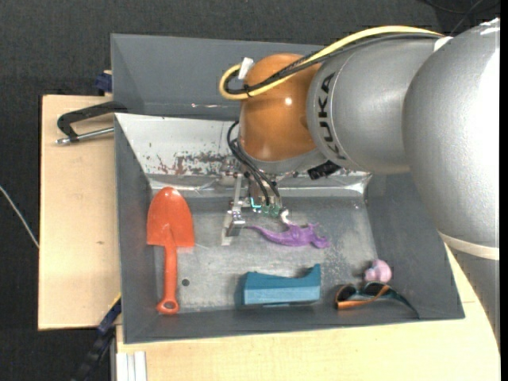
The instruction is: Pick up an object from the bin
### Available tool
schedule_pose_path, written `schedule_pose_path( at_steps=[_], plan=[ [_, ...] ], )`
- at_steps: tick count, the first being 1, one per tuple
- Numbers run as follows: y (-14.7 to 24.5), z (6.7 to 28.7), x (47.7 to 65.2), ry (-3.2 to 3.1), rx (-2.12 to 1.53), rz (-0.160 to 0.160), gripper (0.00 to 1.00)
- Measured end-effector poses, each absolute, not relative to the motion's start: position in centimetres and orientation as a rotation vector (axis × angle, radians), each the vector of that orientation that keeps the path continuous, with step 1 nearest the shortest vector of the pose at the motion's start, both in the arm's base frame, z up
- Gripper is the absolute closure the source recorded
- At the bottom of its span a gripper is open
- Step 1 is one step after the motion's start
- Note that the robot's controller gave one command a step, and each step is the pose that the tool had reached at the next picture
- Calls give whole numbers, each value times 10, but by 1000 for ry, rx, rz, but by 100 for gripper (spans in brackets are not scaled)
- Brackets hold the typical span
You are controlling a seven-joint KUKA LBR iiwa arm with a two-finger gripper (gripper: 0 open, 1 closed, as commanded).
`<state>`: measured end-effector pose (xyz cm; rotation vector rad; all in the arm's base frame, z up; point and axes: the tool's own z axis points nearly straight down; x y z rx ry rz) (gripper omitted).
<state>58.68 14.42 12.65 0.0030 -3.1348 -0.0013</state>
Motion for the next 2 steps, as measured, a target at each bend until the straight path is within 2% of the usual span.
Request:
schedule_pose_path(
  at_steps=[1, 2],
  plan=[
    [144, 131, 589, -3143, 1, -3, 0],
    [160, 150, 585, -3136, 211, 0, 0]
  ],
)
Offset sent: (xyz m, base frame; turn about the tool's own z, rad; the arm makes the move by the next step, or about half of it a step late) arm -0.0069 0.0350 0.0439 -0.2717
